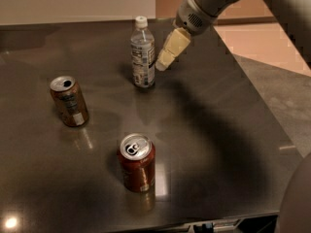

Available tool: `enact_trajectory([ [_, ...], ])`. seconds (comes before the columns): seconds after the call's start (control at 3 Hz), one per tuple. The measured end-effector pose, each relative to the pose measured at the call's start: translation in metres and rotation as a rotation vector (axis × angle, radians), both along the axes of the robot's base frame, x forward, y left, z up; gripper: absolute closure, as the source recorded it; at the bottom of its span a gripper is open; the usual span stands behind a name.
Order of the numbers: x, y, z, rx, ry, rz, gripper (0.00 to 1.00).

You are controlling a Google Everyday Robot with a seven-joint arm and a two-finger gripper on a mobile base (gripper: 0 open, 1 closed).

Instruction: Knock blue plastic bottle over

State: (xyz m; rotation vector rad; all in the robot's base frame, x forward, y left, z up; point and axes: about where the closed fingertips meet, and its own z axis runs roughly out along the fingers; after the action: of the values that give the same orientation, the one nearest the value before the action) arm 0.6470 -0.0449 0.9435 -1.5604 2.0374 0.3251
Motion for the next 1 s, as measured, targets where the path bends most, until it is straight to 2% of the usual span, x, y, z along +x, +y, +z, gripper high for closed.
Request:
enact_trajectory([
  [0.67, 0.018, 0.048, 0.002, 0.065, -0.001, 0.007, 0.0],
  [1.0, 0.02, 0.059, 0.002, 0.1, 0.009, 0.021, 0.0],
])
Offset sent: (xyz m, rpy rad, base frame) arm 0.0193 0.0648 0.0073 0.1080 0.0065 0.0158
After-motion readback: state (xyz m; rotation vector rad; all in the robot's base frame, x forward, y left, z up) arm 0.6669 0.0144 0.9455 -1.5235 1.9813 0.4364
